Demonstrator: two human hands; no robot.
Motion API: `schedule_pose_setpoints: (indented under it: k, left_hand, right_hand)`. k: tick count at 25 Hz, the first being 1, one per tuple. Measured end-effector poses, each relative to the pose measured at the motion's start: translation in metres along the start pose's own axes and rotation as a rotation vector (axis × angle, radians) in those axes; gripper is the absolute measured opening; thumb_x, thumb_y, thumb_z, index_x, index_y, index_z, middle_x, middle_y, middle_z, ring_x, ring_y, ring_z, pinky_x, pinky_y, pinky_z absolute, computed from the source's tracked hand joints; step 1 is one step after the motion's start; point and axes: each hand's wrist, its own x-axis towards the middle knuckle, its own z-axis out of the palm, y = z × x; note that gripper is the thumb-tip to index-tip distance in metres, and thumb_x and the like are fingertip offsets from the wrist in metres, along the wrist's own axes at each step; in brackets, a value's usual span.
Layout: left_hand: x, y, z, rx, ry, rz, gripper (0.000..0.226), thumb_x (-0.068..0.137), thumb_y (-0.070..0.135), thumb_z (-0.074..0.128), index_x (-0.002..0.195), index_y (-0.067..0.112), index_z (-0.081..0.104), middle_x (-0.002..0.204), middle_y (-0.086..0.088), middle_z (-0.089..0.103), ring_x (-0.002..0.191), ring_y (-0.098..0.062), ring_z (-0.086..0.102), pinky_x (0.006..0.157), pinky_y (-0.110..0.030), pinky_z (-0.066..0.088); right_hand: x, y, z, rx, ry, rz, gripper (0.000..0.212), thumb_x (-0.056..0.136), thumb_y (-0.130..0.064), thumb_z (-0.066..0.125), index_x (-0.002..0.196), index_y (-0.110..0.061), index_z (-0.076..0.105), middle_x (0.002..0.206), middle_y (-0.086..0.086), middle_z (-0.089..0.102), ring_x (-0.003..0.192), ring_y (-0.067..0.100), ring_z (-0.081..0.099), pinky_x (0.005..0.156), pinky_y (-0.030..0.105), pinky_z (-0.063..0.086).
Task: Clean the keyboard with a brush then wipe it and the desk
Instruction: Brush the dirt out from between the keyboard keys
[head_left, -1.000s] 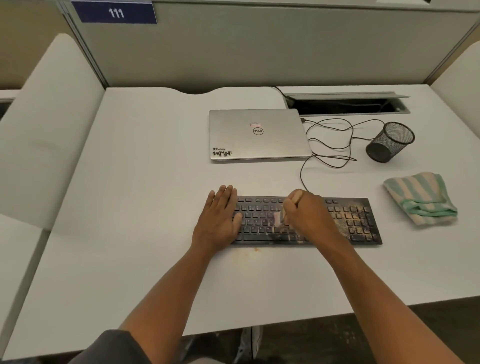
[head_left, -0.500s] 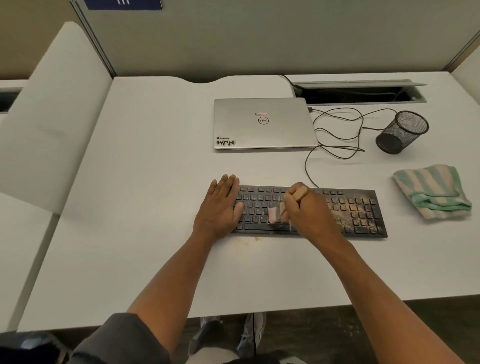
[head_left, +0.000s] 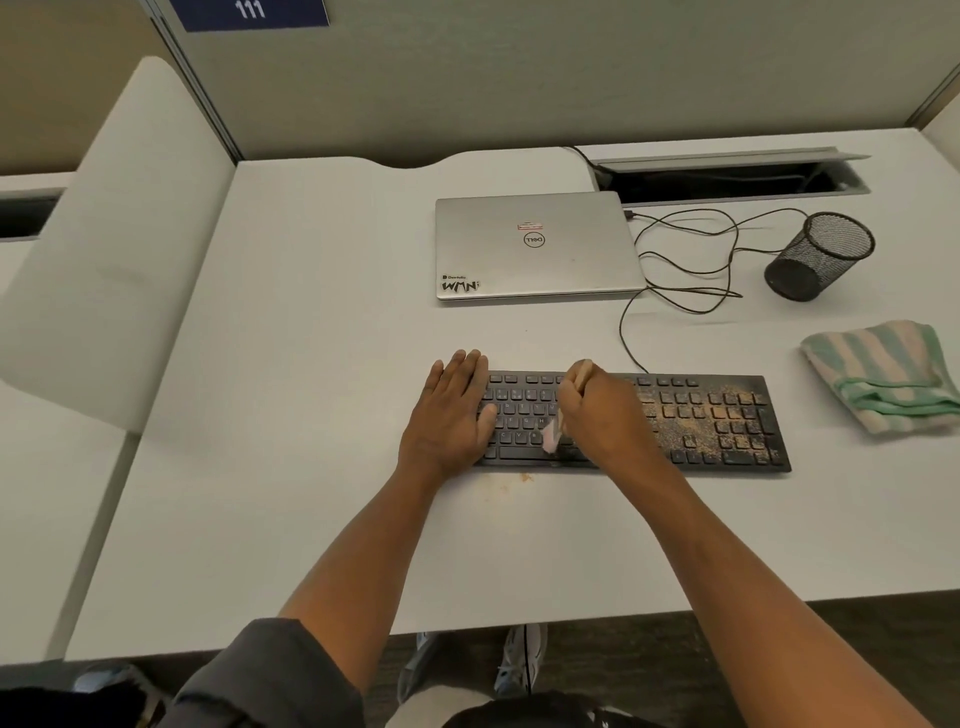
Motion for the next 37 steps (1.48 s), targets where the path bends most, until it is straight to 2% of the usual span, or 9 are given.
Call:
schedule_pose_setpoints:
  k: [5,8,13,17,21,25,30,34,37]
  left_hand:
    - [0.0,0.001,-0.001,0.0,-0.012,0.0,0.072,0.099,0.045,0.02,0.16,0.006,0.024,0.166,-0.011,0.026,0.156,-0.025,0.015,0.128,-0.037,0.0]
    - [0.0,0.001,-0.002,-0.002,-0.02,-0.003,0.072,0.099,0.045,0.02,0.16,0.006,0.023,0.166,-0.011,0.026,0.156,-0.025,0.015,0.128,-0.039,0.001]
    - [0.0,0.001,-0.002,0.003,-0.023,-0.008,0.073,0.098,0.045,0.02,0.159,0.006,0.024,0.165,-0.011,0.027,0.156,-0.025,0.015,0.128,-0.037,-0.001]
    - [0.0,0.002,-0.004,-0.002,-0.03,-0.012,0.074,0.097,0.046,0.018,0.16,0.006,0.023,0.166,-0.011,0.025,0.156,-0.025,0.014,0.127,-0.036,-0.003]
    - [0.0,0.001,-0.003,0.003,-0.03,-0.008,0.074,0.097,0.046,0.019,0.16,0.006,0.023,0.166,-0.012,0.025,0.156,-0.025,0.014,0.127,-0.037,-0.003]
    - [0.0,0.002,-0.003,0.006,-0.034,-0.01,0.075,0.097,0.046,0.018,0.16,0.007,0.023,0.166,-0.012,0.025,0.156,-0.025,0.015,0.128,-0.037,-0.002]
    - [0.0,0.002,-0.003,-0.001,-0.036,-0.014,0.075,0.097,0.047,0.019,0.16,0.007,0.023,0.166,-0.012,0.025,0.156,-0.025,0.014,0.128,-0.038,-0.001]
    - [0.0,0.002,-0.003,0.009,-0.039,-0.014,0.076,0.096,0.047,0.018,0.16,0.006,0.024,0.166,-0.012,0.026,0.156,-0.026,0.015,0.128,-0.039,0.0]
    - [0.0,0.002,-0.004,0.01,-0.04,-0.014,0.077,0.095,0.047,0.018,0.16,0.006,0.024,0.166,-0.012,0.026,0.156,-0.026,0.015,0.128,-0.039,0.0]
  right_hand:
    - [0.01,-0.003,-0.003,0.021,0.073,-0.002,0.037,0.103,-0.024,0.035,0.078,-0.005,0.056,0.063,0.006,0.066,0.058,0.019,0.063,0.05,0.03,0.046]
    - [0.004,-0.007,0.002,-0.038,0.0,-0.006,0.046,0.105,-0.024,0.032,0.066,-0.01,0.052,0.055,0.001,0.058,0.054,0.016,0.058,0.045,0.02,0.033]
    - [0.005,-0.003,-0.002,0.167,0.112,-0.007,0.033,0.104,-0.022,0.039,0.084,-0.005,0.059,0.059,-0.003,0.066,0.056,0.011,0.064,0.053,0.024,0.048]
    - [-0.007,-0.006,0.004,0.184,0.019,-0.034,0.026,0.102,-0.02,0.042,0.083,-0.014,0.059,0.059,-0.006,0.064,0.052,0.002,0.058,0.051,0.018,0.04]
    - [-0.002,0.0,0.001,0.041,0.129,-0.036,0.024,0.103,-0.023,0.04,0.087,-0.013,0.054,0.065,0.0,0.064,0.059,0.014,0.059,0.052,0.027,0.042]
    - [-0.008,0.005,0.011,0.338,-0.046,-0.016,0.018,0.101,-0.025,0.05,0.087,-0.02,0.061,0.069,0.001,0.068,0.058,0.014,0.061,0.055,0.033,0.052]
    - [-0.03,0.016,0.011,0.233,0.203,-0.097,0.02,0.098,-0.011,0.051,0.08,-0.012,0.061,0.059,-0.012,0.058,0.057,-0.004,0.059,0.05,0.011,0.039]
    - [-0.059,0.007,0.032,0.416,0.083,-0.098,0.015,0.092,-0.014,0.054,0.084,-0.022,0.065,0.069,0.0,0.068,0.063,0.022,0.066,0.054,0.041,0.056]
    - [-0.07,0.015,0.041,0.319,0.101,-0.112,0.016,0.093,-0.012,0.053,0.082,-0.02,0.063,0.064,0.001,0.064,0.054,0.016,0.057,0.046,0.034,0.047]
